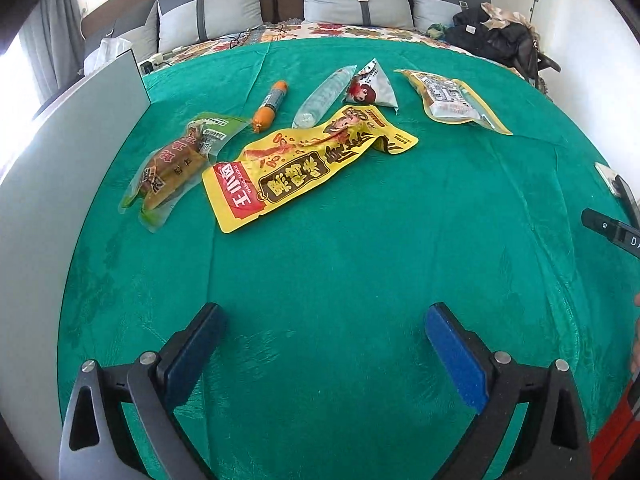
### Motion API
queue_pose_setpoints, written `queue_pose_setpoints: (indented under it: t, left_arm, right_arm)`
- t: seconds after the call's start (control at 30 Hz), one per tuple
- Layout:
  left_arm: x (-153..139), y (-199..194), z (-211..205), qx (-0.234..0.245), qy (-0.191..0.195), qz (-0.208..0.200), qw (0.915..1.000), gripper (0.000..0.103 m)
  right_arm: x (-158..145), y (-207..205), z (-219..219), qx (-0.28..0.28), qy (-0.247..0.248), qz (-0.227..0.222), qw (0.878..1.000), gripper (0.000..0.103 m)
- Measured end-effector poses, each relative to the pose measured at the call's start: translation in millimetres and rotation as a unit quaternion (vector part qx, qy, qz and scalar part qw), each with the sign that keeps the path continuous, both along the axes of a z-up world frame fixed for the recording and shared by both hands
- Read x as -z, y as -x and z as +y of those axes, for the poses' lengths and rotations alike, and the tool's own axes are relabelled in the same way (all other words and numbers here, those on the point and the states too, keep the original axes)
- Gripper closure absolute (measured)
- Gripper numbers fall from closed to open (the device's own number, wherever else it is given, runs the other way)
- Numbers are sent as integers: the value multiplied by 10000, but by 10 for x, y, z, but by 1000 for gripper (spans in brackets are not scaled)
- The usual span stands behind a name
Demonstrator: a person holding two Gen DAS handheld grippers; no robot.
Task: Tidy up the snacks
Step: 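Withdraw both open grippers from the box back over the snacks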
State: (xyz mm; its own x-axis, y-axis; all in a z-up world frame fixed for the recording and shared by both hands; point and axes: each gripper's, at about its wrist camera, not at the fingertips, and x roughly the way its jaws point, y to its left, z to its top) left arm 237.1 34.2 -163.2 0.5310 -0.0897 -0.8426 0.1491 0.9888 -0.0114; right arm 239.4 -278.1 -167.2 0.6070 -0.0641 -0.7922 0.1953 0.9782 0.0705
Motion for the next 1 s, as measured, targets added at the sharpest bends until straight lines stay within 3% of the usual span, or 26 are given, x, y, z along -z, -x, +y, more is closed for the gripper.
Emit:
queue_pose_setpoints:
  t: [0.13,0.33,1.0]
  left_arm:
    - [18,-30,29,36,23,-147,9999,0]
    - [16,-36,43,42,34,-238,9997,0]
    - [13,-36,39,63,11,-167,9998,0]
  right_arm:
    - [40,36,55,-80,58,-176,9998,19]
    - [66,29,139,-221,259,-89,9994,14]
    - [56,20,162,-227,289,-76,9993,14]
